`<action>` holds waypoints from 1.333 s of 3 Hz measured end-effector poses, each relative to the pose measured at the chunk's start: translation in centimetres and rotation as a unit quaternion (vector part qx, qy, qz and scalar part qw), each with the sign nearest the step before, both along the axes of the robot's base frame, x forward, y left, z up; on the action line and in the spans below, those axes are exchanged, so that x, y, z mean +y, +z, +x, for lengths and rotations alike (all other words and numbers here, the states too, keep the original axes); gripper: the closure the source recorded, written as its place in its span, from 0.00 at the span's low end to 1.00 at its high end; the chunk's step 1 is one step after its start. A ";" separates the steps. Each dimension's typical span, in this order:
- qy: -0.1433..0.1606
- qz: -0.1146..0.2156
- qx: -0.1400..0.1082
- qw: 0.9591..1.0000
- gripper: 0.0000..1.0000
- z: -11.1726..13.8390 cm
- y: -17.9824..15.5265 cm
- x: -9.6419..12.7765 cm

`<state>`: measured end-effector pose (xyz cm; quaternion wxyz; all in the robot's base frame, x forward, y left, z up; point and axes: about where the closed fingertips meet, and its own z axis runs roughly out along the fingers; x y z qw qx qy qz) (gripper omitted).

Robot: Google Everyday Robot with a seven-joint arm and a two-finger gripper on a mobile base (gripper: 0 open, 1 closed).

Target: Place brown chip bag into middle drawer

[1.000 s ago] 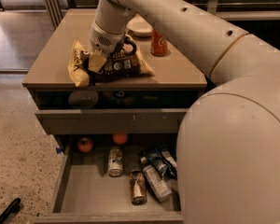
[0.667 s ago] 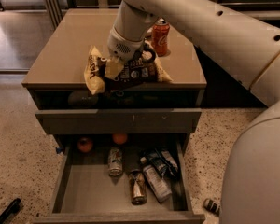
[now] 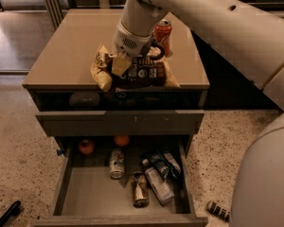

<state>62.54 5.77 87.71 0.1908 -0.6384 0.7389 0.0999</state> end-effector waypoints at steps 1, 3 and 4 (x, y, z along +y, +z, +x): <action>-0.049 -0.022 -0.023 0.998 1.00 -1.8 3.0 -4.1; -0.075 -0.036 -0.036 0.996 1.00 -4.2 4.3 -7.0; -0.071 -0.042 -0.029 0.996 1.00 -6.2 2.5 -7.8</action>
Offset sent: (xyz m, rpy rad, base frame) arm -0.0535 -0.1007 0.0688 -0.0988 -0.1040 -0.2250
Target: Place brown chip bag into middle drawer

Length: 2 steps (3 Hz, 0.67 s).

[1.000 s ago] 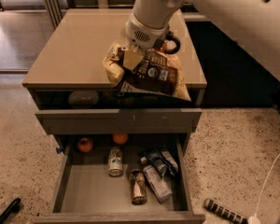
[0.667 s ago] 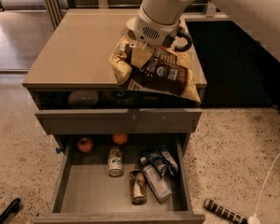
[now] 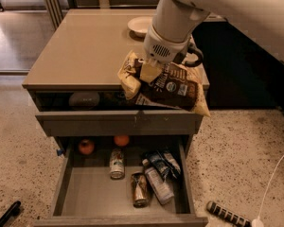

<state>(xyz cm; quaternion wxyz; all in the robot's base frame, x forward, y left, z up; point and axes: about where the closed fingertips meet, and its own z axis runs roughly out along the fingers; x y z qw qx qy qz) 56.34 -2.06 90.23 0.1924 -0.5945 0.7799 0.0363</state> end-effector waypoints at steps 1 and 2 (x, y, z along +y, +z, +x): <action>0.000 -0.005 0.004 1.000 1.00 -2.4 -1.9 -1.0; 0.002 0.003 0.018 1.000 1.00 -4.4 -4.7 -1.3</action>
Offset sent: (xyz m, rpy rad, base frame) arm -0.0682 -0.0138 -0.0895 0.0431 0.0824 0.0073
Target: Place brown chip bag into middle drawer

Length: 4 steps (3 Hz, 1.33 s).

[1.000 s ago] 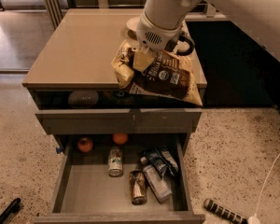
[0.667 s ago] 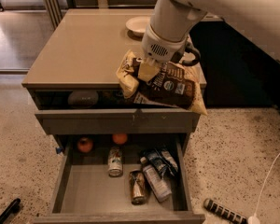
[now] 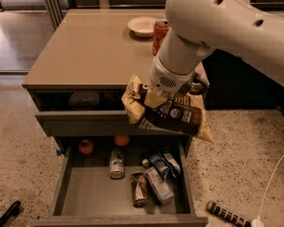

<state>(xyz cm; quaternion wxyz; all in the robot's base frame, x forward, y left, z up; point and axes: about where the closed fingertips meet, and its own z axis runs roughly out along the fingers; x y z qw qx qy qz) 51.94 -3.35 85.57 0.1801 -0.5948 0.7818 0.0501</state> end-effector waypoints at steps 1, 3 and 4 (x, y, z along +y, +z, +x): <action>0.004 0.020 0.020 1.000 1.00 -1.5 -3.4 0.6; 0.017 0.039 0.073 0.996 1.00 -2.8 -10.5 2.8; 0.017 0.039 0.073 0.996 1.00 -2.8 -10.5 2.8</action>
Offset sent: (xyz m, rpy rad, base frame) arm -0.0339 0.0271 -0.1049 0.1040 0.1277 0.0272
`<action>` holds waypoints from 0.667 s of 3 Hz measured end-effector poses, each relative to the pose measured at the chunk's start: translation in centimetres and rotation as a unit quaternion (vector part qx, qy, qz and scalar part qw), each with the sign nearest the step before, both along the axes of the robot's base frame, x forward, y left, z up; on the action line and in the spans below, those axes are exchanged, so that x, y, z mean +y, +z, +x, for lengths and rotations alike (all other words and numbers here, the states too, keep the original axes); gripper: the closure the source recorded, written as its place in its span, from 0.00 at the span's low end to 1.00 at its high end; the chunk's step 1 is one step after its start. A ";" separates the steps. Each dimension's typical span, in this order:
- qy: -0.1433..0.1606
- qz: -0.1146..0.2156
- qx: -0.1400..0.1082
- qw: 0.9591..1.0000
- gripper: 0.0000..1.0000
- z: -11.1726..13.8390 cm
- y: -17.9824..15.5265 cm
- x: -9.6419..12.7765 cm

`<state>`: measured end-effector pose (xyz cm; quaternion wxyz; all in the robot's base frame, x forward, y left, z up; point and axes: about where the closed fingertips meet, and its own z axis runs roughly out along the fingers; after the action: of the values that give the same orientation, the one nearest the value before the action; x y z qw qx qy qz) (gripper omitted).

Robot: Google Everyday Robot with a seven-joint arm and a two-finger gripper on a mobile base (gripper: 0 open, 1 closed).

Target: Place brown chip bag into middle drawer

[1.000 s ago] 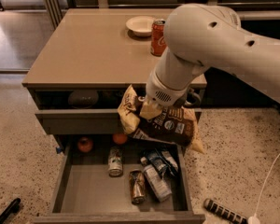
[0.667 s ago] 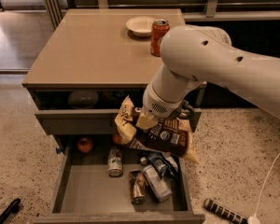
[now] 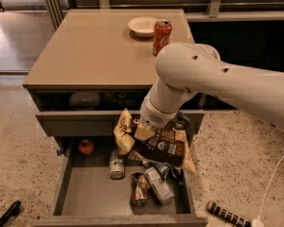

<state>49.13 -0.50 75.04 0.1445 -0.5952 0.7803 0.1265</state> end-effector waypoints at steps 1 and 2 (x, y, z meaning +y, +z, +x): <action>0.007 0.001 0.013 1.000 1.00 -0.4 -1.5 0.7; 0.015 0.002 0.044 0.999 1.00 -1.3 -5.1 1.8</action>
Offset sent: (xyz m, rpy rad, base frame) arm -0.0212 0.0287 -0.0946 0.0076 0.1669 0.0429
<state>47.87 1.27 69.94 0.1089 -0.6002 0.7768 0.1563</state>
